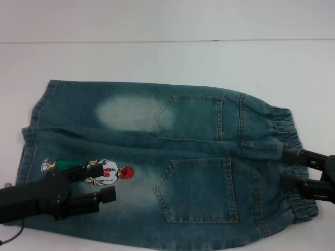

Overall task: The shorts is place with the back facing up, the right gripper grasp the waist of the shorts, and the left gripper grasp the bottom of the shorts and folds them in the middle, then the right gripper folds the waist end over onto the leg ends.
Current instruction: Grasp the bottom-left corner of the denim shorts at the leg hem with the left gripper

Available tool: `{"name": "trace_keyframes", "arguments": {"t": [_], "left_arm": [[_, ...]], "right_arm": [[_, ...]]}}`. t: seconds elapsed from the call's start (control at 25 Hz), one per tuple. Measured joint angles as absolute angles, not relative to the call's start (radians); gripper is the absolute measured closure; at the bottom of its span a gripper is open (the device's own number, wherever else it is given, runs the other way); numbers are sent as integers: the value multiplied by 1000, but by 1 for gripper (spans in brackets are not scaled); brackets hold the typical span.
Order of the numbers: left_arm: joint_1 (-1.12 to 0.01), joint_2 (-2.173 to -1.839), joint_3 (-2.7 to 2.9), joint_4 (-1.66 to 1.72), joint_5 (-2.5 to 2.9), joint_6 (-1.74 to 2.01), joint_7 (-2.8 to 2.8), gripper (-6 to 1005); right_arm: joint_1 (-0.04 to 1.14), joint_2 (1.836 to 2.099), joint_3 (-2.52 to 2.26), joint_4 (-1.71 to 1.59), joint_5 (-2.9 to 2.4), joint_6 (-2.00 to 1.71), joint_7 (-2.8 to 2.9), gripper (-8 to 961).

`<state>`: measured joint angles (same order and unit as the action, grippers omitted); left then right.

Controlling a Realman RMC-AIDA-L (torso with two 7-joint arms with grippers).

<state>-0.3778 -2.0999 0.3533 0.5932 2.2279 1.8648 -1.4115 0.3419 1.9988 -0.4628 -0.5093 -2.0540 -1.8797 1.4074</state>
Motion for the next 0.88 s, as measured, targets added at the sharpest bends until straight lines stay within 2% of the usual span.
{"name": "trace_keyframes", "arguments": {"t": [0.2,0.52,0.88], "left_arm": [[-380,-2094,363,617,2262,1852,-1456,97],[-387,-2058,358,702,2335,1885,-1577,97],[-394,-2035,333,743,2381,1870,-1648,98]], "right_arm": [[339,2002,-452,-509,-2054,-1881,1410,37],[335,2006,-443,-508,-2054,-1881,1411,37],[334,2008,-441,-506,-2054,-1881,1410,38]]}}
